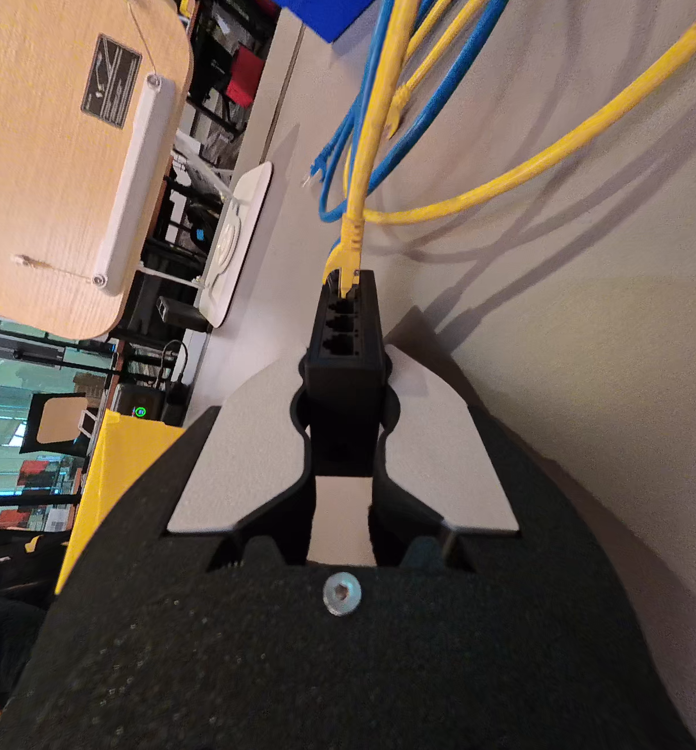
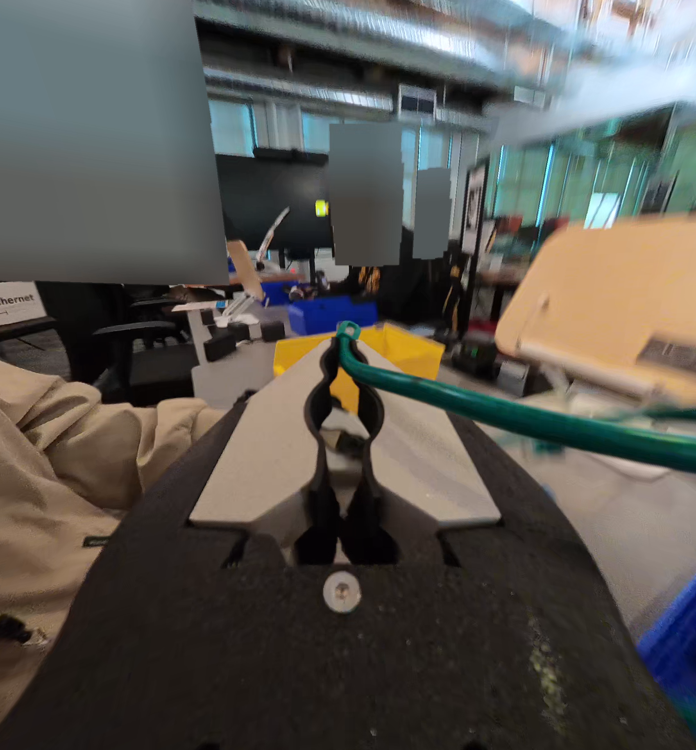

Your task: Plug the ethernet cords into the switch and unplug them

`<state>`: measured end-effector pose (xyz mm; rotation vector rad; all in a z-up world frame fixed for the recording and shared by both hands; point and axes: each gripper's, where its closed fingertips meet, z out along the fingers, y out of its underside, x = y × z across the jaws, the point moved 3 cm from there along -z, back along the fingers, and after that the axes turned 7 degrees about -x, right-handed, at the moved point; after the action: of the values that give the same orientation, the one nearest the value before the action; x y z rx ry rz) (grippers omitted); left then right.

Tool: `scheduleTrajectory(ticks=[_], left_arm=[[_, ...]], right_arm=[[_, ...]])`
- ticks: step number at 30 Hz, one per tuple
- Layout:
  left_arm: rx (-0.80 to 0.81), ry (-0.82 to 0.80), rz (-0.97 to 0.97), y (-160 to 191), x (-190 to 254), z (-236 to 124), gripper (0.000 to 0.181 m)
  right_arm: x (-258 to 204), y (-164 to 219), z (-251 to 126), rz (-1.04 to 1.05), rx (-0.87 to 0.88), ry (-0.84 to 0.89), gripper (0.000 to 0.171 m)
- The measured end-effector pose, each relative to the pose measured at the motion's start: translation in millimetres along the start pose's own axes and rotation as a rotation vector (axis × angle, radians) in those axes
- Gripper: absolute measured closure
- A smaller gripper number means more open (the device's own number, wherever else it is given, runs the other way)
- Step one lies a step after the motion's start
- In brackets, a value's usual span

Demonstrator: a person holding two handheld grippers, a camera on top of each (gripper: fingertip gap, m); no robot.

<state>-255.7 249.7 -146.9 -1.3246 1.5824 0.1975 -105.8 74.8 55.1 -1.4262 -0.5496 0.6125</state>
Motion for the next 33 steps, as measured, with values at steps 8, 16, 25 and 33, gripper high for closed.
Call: scheduleTrajectory(ticks=[8, 16, 25, 33], left_arm=[[0.051, -0.020, -0.033, -9, -6, -4, 0.152], [0.080, -0.095, 0.071, -25, -8, -16, 0.152], [0.103, -0.082, 0.095, -34, 0, -18, 0.152], [0.116, -0.037, 0.032, -35, 1, -18, 0.152]], right_arm=[[-10, 0, 15, -0.067, -0.126, 0.039, 0.166], [-7, 122, 81, 0.037, -0.393, 0.082, 0.166], [6, 142, 110, 0.169, -0.450, 0.055, 0.166], [5, 146, 111, 0.178, -0.404, 0.013, 0.166]])
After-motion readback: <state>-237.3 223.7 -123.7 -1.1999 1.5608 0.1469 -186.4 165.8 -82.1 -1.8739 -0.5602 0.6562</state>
